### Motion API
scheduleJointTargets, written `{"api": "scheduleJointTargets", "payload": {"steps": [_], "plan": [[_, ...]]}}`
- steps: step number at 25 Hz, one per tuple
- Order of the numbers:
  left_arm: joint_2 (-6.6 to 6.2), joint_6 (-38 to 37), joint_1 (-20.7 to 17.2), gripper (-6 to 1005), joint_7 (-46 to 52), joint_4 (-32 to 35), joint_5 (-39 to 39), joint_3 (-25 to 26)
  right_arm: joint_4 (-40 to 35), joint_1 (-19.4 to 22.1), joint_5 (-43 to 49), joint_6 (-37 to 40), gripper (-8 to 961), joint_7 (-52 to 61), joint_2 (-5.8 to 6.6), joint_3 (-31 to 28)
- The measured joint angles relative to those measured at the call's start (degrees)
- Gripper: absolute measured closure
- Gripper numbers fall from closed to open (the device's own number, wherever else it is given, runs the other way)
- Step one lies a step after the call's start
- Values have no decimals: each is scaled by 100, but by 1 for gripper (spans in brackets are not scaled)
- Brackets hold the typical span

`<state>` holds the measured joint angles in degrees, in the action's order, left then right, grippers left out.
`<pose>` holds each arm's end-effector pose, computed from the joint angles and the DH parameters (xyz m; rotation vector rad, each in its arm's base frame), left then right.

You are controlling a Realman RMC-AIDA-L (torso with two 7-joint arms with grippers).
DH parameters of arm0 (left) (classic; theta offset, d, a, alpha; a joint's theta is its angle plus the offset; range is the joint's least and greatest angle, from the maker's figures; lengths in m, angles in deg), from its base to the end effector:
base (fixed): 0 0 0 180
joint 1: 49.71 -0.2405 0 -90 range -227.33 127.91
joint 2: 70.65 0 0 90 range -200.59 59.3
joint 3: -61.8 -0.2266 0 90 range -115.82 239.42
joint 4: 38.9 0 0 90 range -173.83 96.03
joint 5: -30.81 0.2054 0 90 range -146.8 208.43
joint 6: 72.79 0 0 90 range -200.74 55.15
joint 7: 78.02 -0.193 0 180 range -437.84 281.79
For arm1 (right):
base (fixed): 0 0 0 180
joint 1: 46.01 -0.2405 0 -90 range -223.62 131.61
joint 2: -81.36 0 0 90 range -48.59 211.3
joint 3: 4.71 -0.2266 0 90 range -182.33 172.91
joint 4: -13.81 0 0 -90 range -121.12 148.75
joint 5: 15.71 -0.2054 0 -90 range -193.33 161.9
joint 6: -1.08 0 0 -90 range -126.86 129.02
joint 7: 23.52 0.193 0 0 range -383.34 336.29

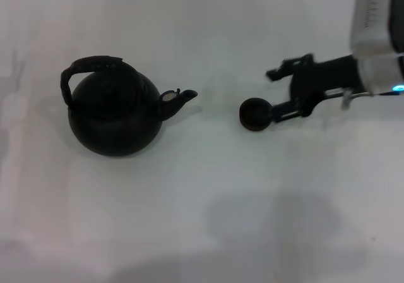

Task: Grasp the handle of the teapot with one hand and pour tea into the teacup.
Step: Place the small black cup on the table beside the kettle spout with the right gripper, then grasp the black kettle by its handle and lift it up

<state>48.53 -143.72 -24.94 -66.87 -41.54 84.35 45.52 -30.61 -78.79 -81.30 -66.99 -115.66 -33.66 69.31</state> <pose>-0.3485 0.3455 0.0413 -1.3606 -0.6385 -0.6337 0.2233 0.3588 -0.0678 -2.8592 0.3363 0.0473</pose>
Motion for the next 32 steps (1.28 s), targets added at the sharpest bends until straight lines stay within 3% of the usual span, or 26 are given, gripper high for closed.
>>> {"api": "scheduleJointTargets", "payload": {"steps": [8, 16, 24, 32], "plan": [[-21, -539, -254, 171, 185, 1, 1295, 1, -365, 565, -6, 341, 103, -400, 11, -1150], [-11, -1614, -936, 176, 649, -47, 2277, 3, -220, 741, -32, 639, 103, -951, 8, -2381], [-2, -2562, -1555, 182, 666, -139, 2402, 2, -210, 766, -34, 1066, 104, -1075, 19, -2567], [-17, -2579, -1374, 188, 818, -190, 2919, -7, -74, 671, -34, 1235, 104, -1044, 9, -2528]]}}
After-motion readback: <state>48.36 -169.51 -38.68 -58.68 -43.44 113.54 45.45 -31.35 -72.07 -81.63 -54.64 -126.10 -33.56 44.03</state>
